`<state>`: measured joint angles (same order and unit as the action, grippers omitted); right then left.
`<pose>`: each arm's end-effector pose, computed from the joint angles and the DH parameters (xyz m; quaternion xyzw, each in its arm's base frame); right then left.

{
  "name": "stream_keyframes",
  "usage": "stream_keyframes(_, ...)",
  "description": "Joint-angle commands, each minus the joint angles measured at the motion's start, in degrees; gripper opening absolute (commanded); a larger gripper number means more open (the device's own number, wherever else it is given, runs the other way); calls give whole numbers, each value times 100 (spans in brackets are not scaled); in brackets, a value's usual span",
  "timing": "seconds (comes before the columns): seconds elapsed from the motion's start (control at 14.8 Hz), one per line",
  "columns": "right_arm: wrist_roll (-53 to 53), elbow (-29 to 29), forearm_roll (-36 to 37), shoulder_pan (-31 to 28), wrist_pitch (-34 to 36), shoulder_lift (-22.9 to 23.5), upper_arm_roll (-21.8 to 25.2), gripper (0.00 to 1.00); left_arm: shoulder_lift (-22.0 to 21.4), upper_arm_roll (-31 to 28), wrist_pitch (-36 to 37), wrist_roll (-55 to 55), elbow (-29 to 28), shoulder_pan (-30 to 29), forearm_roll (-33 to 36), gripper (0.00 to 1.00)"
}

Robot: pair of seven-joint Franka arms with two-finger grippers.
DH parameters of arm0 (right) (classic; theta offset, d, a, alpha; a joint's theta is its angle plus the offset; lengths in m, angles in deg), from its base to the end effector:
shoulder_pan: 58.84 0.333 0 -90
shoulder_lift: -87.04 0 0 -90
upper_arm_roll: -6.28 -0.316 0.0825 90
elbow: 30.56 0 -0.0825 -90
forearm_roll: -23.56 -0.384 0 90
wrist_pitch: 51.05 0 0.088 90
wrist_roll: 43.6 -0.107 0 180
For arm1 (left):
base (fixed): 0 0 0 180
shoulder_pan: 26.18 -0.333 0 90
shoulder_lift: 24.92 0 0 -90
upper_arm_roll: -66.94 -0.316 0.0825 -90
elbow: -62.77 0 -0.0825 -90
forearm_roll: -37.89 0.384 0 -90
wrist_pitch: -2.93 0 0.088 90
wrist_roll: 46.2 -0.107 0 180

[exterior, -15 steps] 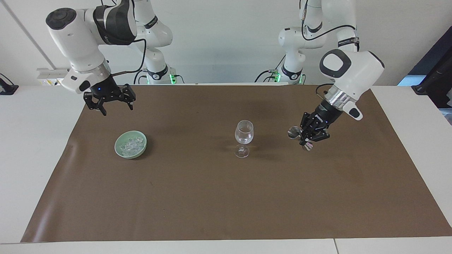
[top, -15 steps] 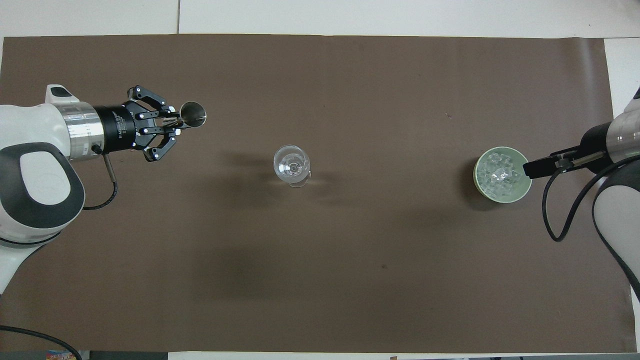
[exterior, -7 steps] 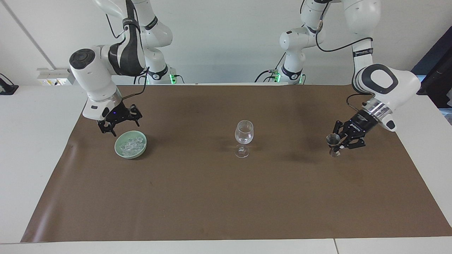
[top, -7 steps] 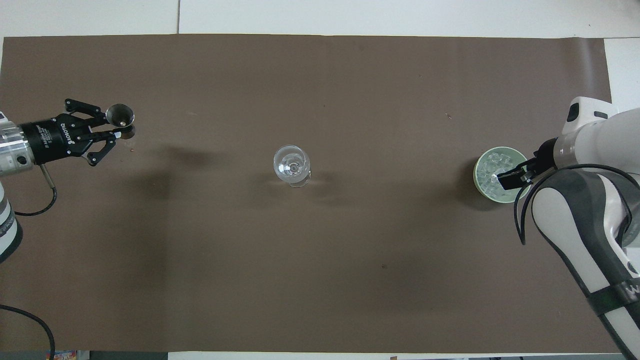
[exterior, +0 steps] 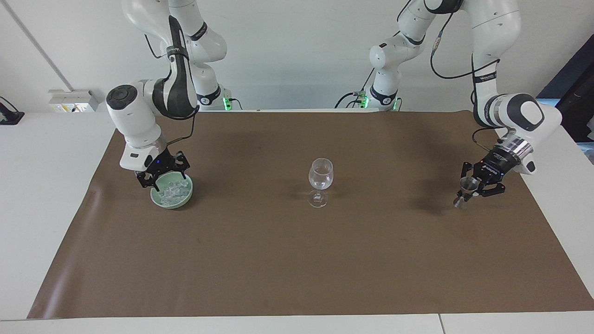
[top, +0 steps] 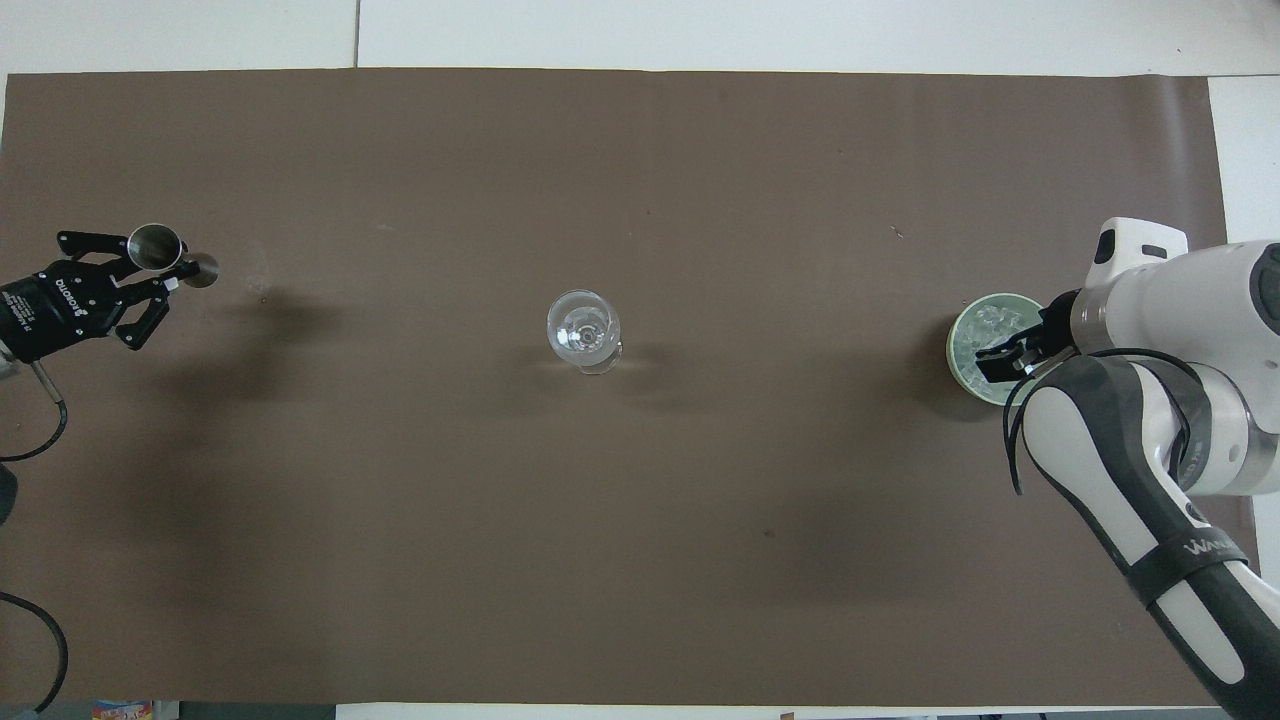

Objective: Pour wine and add ice with both arms
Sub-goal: 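Set down the jigger with the left gripper while the right gripper grasps the cup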

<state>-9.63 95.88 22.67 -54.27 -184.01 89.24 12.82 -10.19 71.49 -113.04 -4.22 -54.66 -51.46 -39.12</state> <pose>0.5415 -0.0181 0.3703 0.9619 0.2707 0.0371 0.0082 0.5665 0.1558 0.3285 0.4755 0.6977 -0.2074 0.4941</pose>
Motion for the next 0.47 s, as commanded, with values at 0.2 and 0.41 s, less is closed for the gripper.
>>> stream_keyframes(0.2, 127, 162, -87, -167, -425, 299, -39, 73, 276, 81, 259, -603, -447, -356, -1015, 0)
stream_keyframes(0.41, 119, 162, -130, -211, -425, 334, -39, 68, 320, 81, 163, -612, -553, -294, -1333, 0)
